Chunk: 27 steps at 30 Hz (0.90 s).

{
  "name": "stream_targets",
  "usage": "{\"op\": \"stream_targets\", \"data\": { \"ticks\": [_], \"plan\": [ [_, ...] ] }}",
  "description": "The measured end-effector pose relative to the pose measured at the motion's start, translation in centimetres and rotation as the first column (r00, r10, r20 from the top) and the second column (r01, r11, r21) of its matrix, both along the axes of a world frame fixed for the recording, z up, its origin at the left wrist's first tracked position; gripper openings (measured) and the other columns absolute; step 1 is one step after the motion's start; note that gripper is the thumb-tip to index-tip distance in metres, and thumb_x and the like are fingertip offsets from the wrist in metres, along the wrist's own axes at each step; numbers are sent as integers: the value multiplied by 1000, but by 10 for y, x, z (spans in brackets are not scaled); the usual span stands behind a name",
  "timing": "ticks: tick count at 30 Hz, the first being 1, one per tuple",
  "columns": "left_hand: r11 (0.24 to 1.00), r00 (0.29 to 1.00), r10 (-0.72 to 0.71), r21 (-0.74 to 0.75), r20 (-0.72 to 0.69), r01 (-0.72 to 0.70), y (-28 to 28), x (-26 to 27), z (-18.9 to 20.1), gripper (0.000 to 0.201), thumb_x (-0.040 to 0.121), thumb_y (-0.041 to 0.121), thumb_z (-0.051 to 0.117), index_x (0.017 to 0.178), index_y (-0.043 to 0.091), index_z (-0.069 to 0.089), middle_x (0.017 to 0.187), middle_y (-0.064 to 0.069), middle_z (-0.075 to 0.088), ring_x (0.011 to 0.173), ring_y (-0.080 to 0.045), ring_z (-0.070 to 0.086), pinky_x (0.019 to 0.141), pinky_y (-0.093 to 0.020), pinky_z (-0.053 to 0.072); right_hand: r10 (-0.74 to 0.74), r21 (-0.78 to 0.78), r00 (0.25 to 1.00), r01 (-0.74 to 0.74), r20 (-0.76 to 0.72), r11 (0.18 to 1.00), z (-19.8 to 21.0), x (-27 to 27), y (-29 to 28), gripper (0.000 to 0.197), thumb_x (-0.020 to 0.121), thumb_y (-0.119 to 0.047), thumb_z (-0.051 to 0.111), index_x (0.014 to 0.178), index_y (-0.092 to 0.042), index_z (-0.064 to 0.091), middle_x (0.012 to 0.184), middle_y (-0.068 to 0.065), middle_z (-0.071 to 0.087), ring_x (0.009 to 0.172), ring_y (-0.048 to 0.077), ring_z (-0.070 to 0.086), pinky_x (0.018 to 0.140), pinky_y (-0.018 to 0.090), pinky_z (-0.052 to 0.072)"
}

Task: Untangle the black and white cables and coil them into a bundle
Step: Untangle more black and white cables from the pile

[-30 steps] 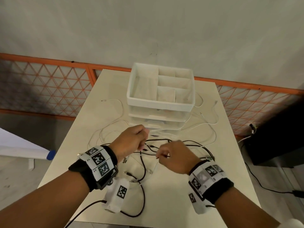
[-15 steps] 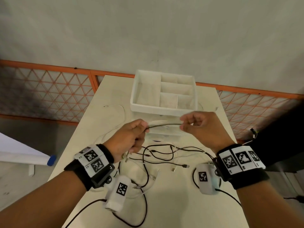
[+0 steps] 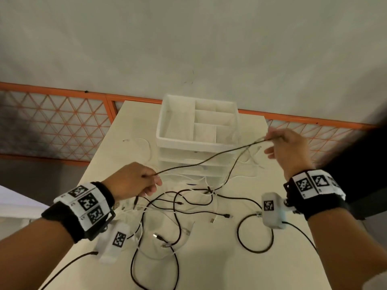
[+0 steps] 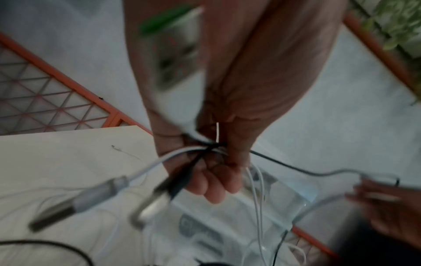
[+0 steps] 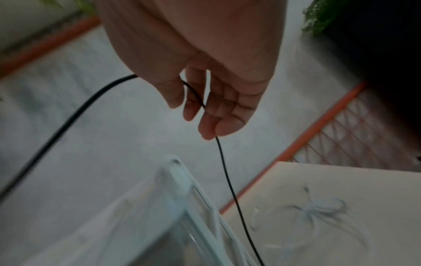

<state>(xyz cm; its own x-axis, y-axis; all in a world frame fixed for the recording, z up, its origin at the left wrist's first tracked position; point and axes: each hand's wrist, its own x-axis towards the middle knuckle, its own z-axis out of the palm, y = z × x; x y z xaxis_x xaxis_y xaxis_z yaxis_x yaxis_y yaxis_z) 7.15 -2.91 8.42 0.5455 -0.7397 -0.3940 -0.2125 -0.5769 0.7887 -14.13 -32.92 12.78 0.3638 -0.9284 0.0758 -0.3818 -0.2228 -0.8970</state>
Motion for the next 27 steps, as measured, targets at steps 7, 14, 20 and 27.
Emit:
{"op": "stream_targets", "data": {
  "ticks": [7, 14, 20, 27],
  "plan": [
    [961, 946, 239, -84, -219, -262, -15, -15, -9, 23, 101, 13, 50, 92, 0, 67, 65, -2, 41, 53, -12, 34, 49, -24, 30, 118, -177, 980, -89, 161, 980, 22, 12, -6, 14, 88, -25, 70, 96, -36, 68, 114, -11, 72, 72, 17, 73, 64, 36, 60],
    [884, 884, 313, -234, -348, -405, -24, -18, 18, 47, 100, 49, 43, 82, 8, 58, 50, 9, 28, 42, -8, 20, 38, -20, 19, 186, 69, 918, -173, -350, 982, -55, -22, -15, 65, 81, -11, 67, 142, -30, 54, 130, 0, 66, 106, 21, 65, 91, 33, 50],
    [921, 918, 285, -188, -275, -342, -24, -16, 10, 38, 102, 30, 50, 82, 1, 64, 61, 1, 32, 45, -9, 26, 41, -20, 24, 113, -202, 991, -124, -65, 971, -14, -10, -22, 73, 85, -7, 68, 150, -28, 43, 158, 3, 42, 67, -7, 64, 88, 30, 52],
    [924, 923, 276, -192, -267, -331, -33, -27, 6, 30, 99, 21, 57, 92, -2, 73, 68, -2, 43, 50, -11, 29, 40, -18, 25, 234, -146, 969, -243, -76, 959, -29, -9, -25, 75, 84, -1, 69, 149, -30, 45, 162, -14, 32, 85, 9, 69, 87, 31, 58]
  ]
}}
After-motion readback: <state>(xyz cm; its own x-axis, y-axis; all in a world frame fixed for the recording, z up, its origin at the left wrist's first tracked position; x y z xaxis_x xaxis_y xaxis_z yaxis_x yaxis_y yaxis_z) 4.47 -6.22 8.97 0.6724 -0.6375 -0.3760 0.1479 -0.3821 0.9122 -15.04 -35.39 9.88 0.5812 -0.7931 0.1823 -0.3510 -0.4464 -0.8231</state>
